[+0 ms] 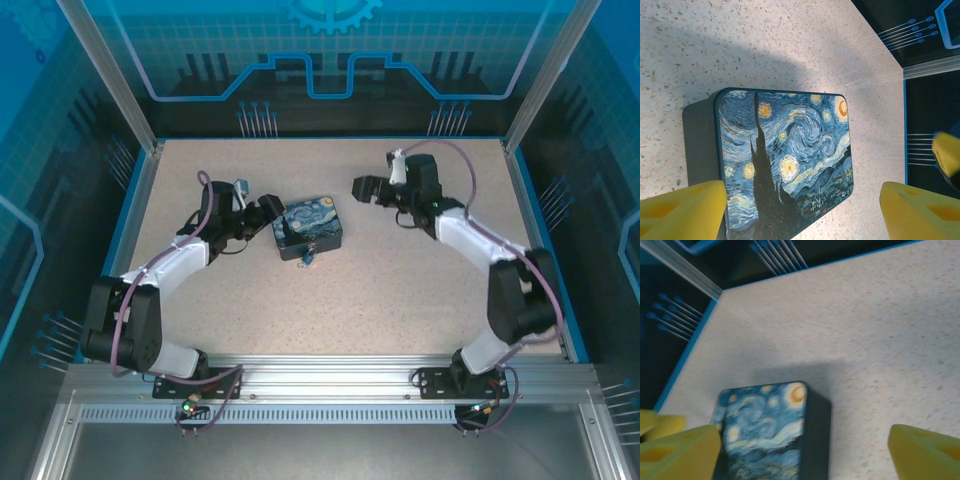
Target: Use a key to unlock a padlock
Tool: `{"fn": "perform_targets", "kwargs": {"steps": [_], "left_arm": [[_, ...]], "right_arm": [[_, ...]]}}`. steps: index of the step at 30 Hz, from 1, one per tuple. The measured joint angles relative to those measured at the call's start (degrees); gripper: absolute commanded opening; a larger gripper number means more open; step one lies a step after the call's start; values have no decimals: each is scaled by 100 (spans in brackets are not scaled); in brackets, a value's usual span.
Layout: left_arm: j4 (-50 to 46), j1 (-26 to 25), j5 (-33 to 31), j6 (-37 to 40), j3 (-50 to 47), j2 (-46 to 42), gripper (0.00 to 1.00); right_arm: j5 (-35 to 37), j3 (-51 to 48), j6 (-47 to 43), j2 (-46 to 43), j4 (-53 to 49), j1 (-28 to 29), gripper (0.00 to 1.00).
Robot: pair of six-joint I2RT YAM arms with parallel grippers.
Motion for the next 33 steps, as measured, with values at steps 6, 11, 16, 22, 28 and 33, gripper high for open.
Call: {"fn": "perform_targets", "kwargs": {"steps": [6, 11, 16, 22, 28, 33], "left_arm": [[63, 13, 101, 0, 48, 133, 76], [157, -48, 358, 0, 420, 544, 74], [374, -229, 501, -11, 634, 791, 73], [579, -437, 614, -59, 835, 1222, 73], [647, -463, 656, -144, 898, 1467, 73], [664, -463, 658, -153, 898, 1528, 73]], "right_arm": [[188, -2116, 1333, -411, 1325, 1110, 67], [715, -2476, 2138, 127, 2179, 2009, 53], [1233, -2437, 2684, 704, 3023, 2262, 45], [1709, -2142, 3016, 1082, 3091, 2614, 38], [1958, -1998, 3265, 1283, 3115, 2789, 34], [2017, -1939, 3403, 1434, 3032, 2830, 33]]}}
